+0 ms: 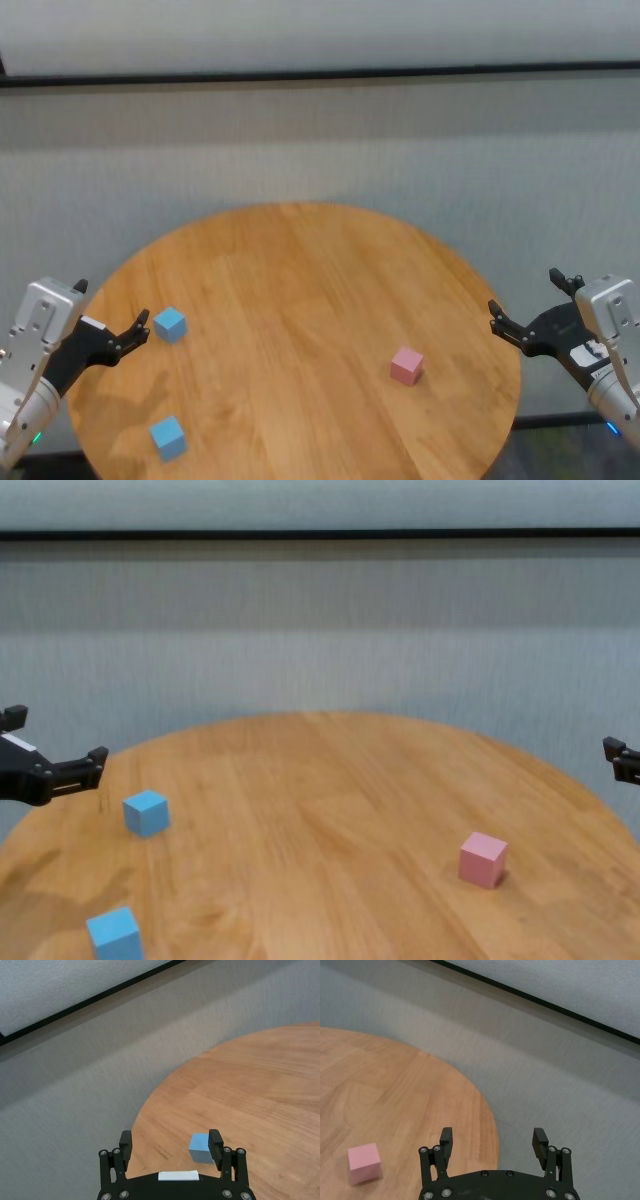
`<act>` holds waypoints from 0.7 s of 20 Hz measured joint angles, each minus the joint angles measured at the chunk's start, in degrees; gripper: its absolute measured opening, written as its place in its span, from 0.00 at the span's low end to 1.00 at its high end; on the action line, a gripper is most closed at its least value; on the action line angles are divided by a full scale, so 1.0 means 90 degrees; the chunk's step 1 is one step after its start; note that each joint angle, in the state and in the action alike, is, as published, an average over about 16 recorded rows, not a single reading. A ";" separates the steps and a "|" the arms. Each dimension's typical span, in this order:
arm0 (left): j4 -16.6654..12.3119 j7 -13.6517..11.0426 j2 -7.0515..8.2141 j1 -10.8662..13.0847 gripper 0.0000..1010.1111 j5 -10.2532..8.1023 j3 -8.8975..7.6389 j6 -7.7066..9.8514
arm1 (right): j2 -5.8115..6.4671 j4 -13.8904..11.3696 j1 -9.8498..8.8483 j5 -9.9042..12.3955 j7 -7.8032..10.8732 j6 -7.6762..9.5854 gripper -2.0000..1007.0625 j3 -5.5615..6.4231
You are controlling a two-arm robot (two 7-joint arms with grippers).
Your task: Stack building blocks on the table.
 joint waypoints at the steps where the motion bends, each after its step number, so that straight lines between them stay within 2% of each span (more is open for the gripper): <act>1: 0.0000 0.0000 0.0000 0.0000 0.99 0.0000 0.0000 0.0000 | 0.0000 0.0000 0.0000 0.0000 0.0000 0.0000 1.00 0.0000; 14: 0.0000 0.0000 0.0000 0.0000 0.99 0.0000 0.0000 0.0000 | 0.0000 0.0000 0.0000 0.0000 0.0000 0.0000 1.00 0.0000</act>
